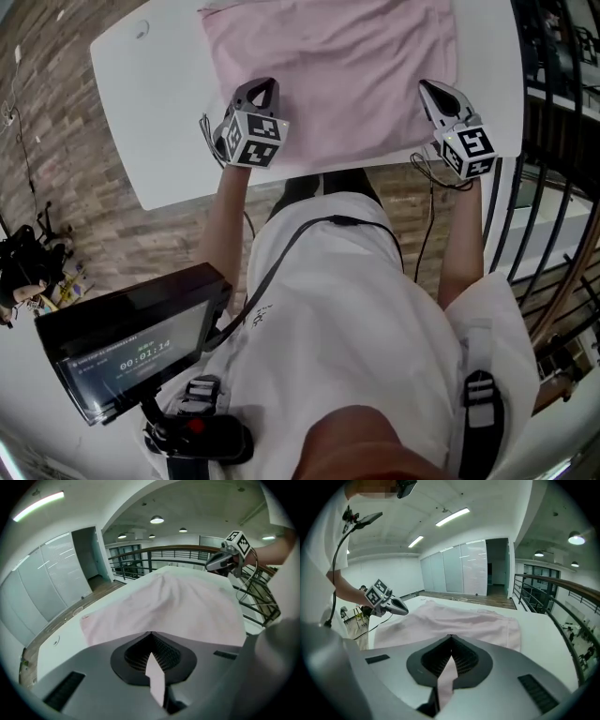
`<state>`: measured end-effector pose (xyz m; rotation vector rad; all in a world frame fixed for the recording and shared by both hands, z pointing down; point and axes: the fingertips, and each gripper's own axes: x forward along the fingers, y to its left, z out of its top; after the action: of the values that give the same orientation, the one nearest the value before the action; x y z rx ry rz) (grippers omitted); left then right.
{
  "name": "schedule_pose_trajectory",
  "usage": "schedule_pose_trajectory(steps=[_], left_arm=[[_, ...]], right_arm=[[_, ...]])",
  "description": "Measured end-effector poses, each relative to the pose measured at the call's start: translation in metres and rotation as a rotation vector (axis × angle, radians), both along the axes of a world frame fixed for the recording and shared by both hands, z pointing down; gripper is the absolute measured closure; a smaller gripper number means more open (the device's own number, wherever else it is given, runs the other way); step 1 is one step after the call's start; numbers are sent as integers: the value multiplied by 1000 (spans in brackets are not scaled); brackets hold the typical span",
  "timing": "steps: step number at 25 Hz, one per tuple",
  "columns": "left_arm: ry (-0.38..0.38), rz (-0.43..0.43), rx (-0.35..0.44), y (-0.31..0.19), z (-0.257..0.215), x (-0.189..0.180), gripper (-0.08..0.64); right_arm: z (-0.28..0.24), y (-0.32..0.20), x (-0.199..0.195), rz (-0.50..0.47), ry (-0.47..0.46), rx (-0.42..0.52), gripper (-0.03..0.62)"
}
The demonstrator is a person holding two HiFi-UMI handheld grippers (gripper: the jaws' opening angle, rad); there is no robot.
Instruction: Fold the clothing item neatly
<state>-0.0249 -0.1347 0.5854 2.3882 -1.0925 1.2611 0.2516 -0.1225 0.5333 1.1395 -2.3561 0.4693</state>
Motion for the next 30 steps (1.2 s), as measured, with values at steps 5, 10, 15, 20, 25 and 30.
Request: schedule_pose_trajectory(steps=[5, 10, 15, 20, 25, 30], left_arm=[[-17, 156, 3, 95, -28, -29, 557], [-8, 251, -1, 176, -36, -17, 557], [29, 283, -21, 234, -47, -7, 557], [5, 288, -31, 274, -50, -10, 557], [-21, 285, -8, 270, -41, -12, 557], [-57, 296, 19, 262, -31, -8, 558]], right_arm=[[-31, 95, -46, 45, 45, 6, 589], [-35, 176, -68, 74, 39, -9, 589], [-37, 232, -74, 108, 69, -5, 590], [-41, 269, -47, 163, 114, 17, 589], [-27, 275, -36, 150, 150, -7, 589], [-2, 263, -24, 153, 193, -41, 589]])
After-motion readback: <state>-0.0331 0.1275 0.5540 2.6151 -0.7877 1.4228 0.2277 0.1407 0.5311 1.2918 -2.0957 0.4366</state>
